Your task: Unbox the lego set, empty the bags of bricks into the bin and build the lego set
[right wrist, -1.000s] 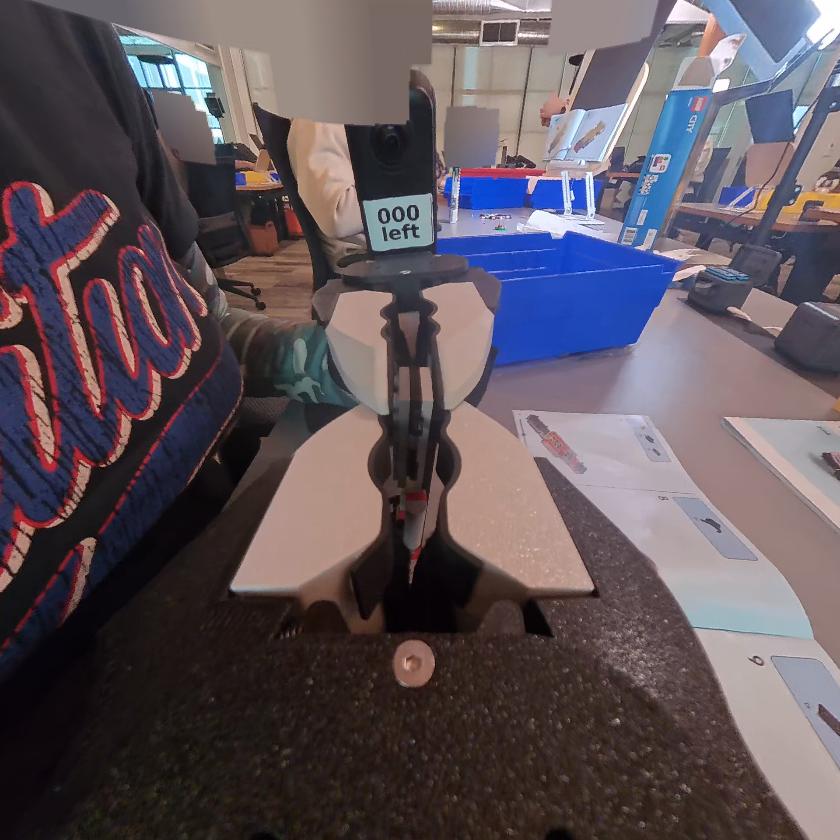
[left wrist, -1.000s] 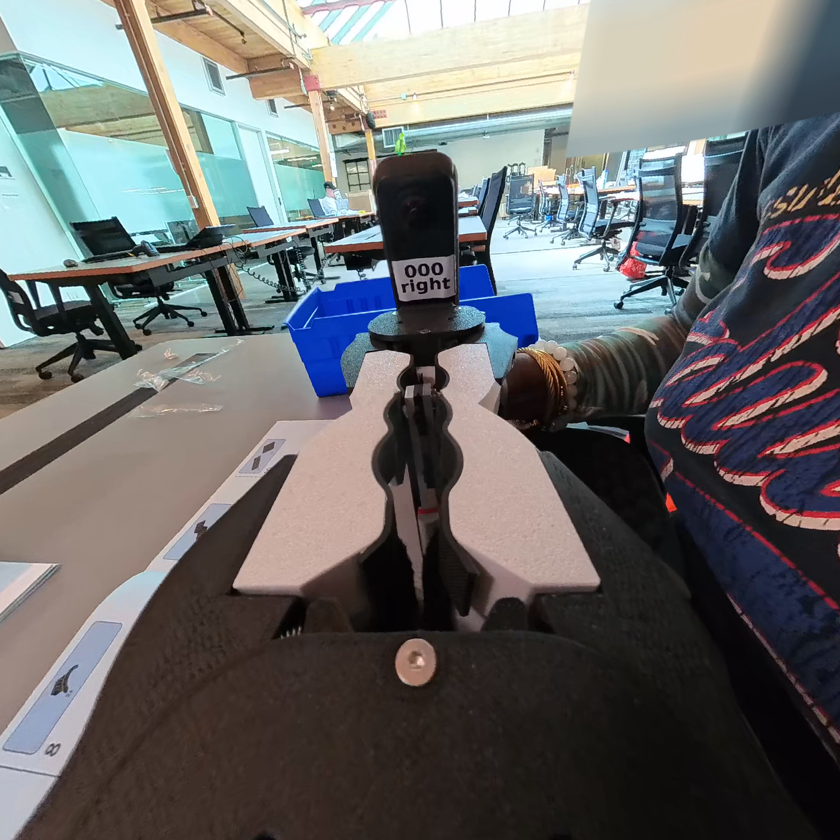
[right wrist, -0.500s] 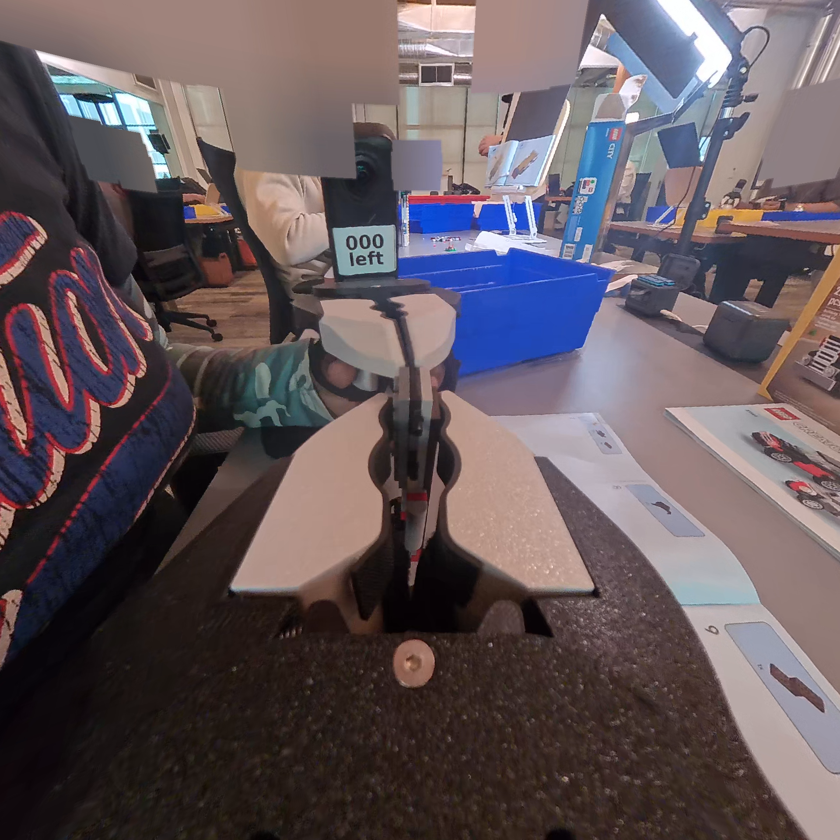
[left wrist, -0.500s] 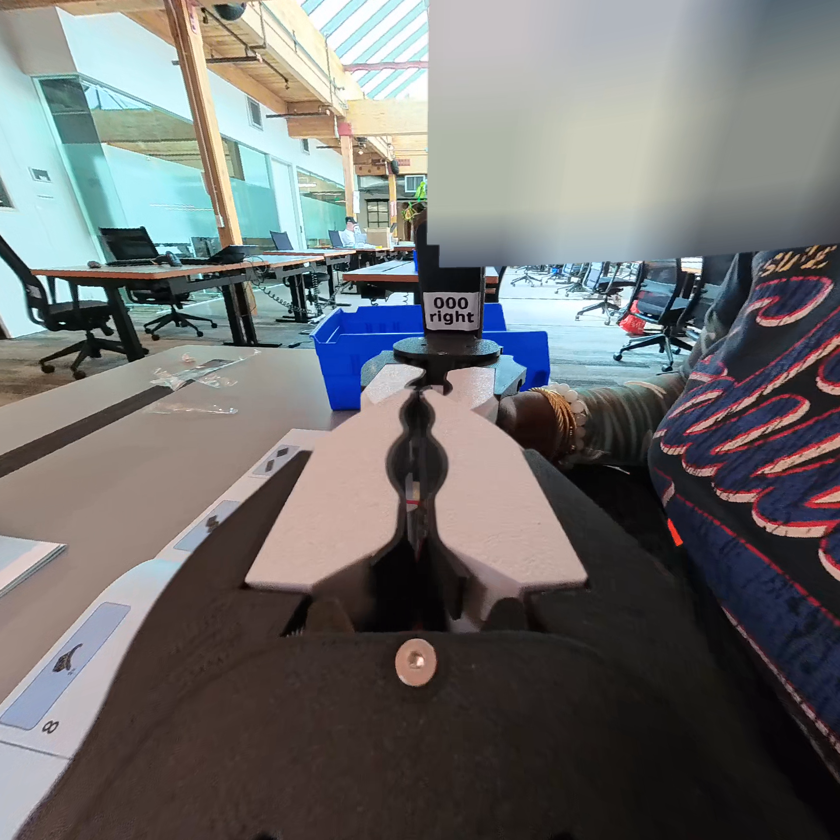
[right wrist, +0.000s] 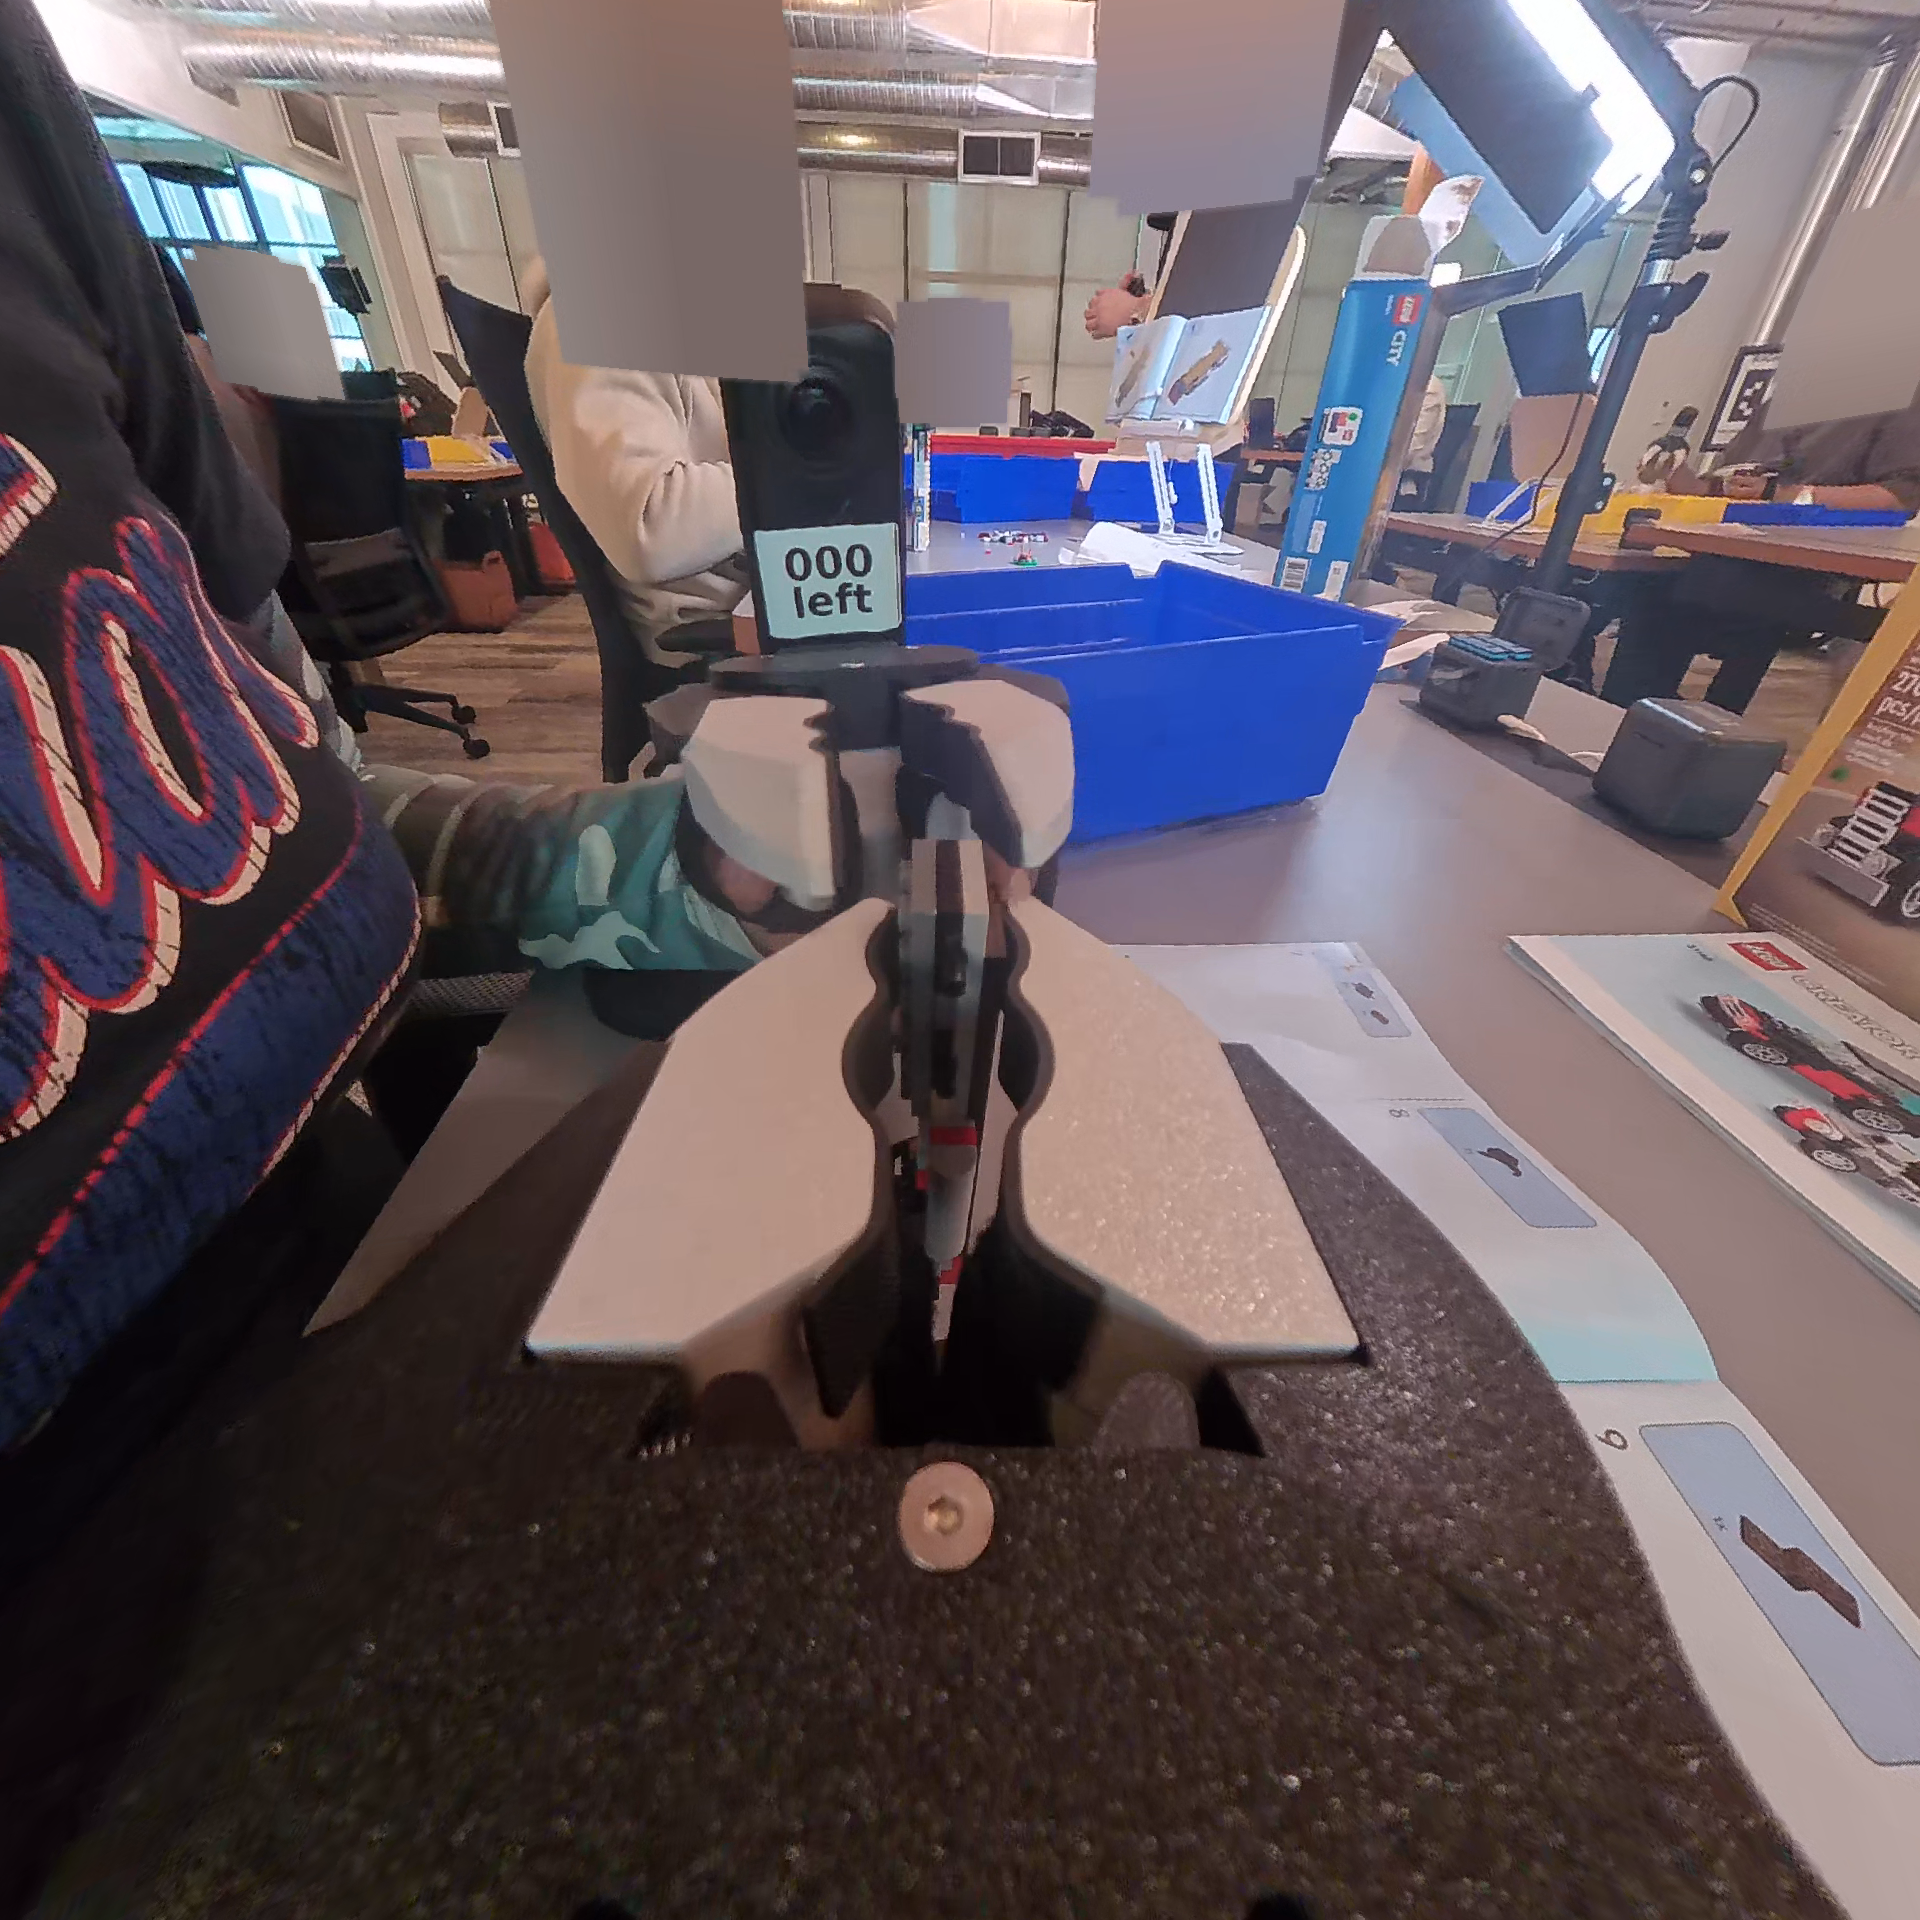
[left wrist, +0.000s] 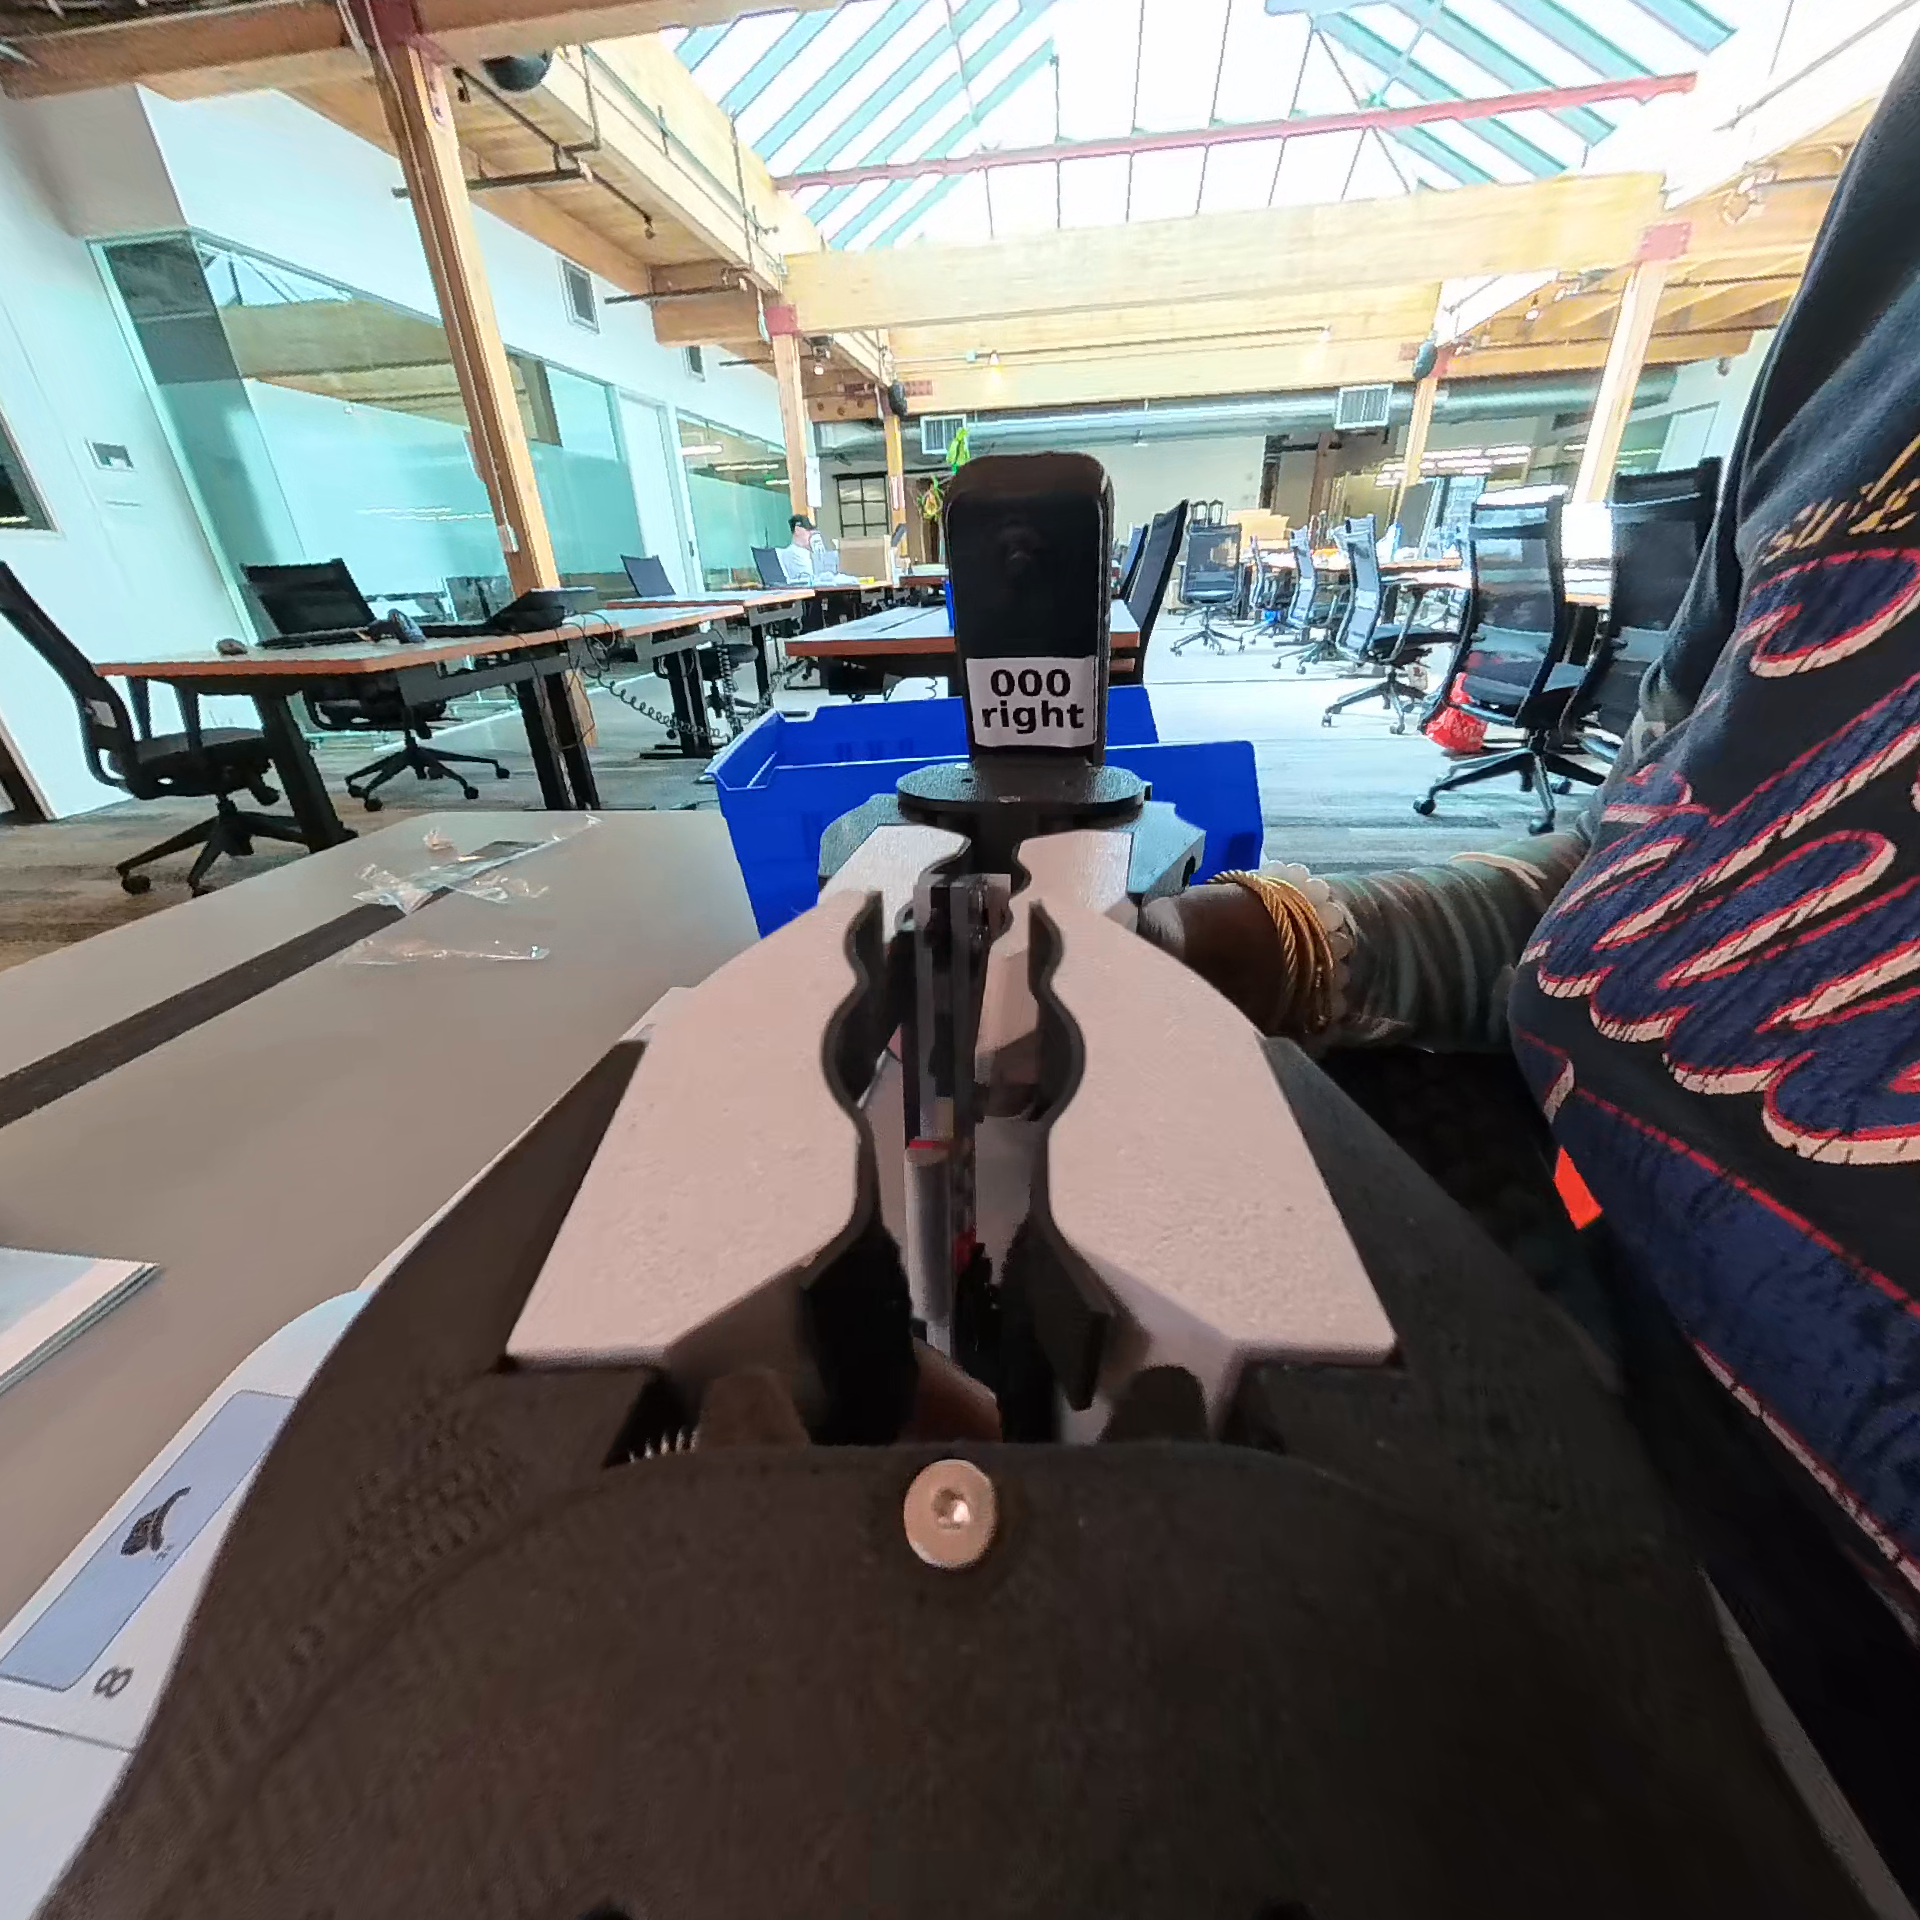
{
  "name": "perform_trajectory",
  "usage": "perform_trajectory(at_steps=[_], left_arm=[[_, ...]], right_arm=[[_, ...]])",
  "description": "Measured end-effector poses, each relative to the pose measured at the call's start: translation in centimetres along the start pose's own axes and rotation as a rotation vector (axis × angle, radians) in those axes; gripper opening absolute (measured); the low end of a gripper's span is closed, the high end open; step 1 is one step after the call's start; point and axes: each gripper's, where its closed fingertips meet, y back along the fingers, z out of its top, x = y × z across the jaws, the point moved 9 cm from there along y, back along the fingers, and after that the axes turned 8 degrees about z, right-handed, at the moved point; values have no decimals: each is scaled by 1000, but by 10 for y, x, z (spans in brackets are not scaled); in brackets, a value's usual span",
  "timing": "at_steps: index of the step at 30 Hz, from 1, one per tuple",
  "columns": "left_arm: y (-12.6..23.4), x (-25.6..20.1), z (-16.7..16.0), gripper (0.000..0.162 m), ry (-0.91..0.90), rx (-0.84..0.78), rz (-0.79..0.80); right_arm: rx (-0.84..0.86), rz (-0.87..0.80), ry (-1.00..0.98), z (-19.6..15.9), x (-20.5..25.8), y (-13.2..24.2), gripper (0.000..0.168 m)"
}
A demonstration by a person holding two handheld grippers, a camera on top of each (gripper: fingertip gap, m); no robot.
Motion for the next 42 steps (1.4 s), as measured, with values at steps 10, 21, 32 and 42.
perform_trajectory(at_steps=[10,21,32,42], left_arm=[[0,-2,-3,12,-11,37,-33],[6,-2,0,11,15,12,-67],[9,0,1,14,-51,23,-7],[5,-8,6,10,-152,79,-87]], right_arm=[[52,37,24,-2,4,-6,15],[77,59,49,4,6,-8,16],[280,-110,173,14,10,-10,16],[416,-25,263,18,17,-19,15]])
